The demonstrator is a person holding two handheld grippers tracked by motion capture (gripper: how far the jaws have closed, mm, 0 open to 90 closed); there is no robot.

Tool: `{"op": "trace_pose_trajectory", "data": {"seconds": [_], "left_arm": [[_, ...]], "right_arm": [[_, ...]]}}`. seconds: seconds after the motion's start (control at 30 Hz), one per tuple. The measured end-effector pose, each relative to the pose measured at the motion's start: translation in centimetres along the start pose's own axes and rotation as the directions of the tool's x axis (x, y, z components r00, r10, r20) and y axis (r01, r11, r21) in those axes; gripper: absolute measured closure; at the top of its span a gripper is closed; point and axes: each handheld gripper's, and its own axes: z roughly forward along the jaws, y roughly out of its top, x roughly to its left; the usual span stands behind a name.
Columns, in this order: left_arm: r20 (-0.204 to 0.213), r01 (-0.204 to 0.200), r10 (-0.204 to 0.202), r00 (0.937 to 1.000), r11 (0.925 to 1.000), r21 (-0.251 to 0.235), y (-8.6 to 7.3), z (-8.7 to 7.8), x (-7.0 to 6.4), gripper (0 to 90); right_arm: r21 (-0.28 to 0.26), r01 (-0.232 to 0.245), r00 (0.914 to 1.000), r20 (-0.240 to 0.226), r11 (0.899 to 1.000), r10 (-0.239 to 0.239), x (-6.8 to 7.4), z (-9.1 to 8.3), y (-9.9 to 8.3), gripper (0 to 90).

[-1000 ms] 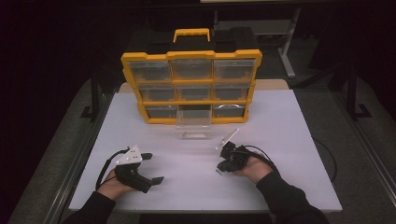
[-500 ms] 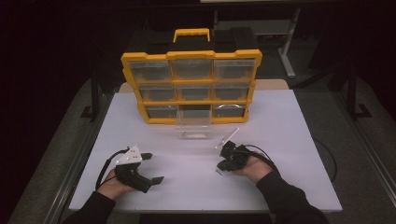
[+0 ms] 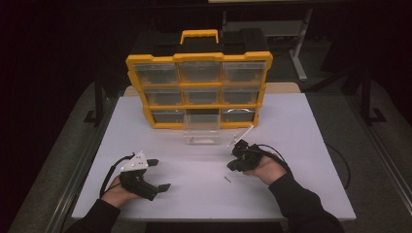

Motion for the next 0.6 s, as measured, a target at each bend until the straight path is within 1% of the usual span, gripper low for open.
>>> {"op": "trace_pose_trajectory", "data": {"seconds": [0.13, 0.4, 0.6], "left_arm": [[0.000, -0.001, 0.001, 1.0000, 1.0000, 0.001, 0.0, 0.0, 0.0, 0.4], [0.001, 0.000, 0.000, 1.0000, 1.0000, 0.000, 0.0, 0.0, 0.0, 0.4], [0.005, 0.000, 0.000, 1.0000, 1.0000, 0.001, 0.0, 0.1, 0.0, 0.4]], "right_arm": [[-0.008, 0.001, 1.0000, 0.005, 1.000, -0.001, -0.3, -0.4, 0.2, 85.7], [-0.026, -0.012, 0.9999, 0.007, 1.000, 0.012, -0.7, -1.2, 0.5, 85.7], [-0.044, -0.011, 0.9999, 0.012, 0.999, 0.011, -1.1, -2.4, 1.1, 85.7]]}}
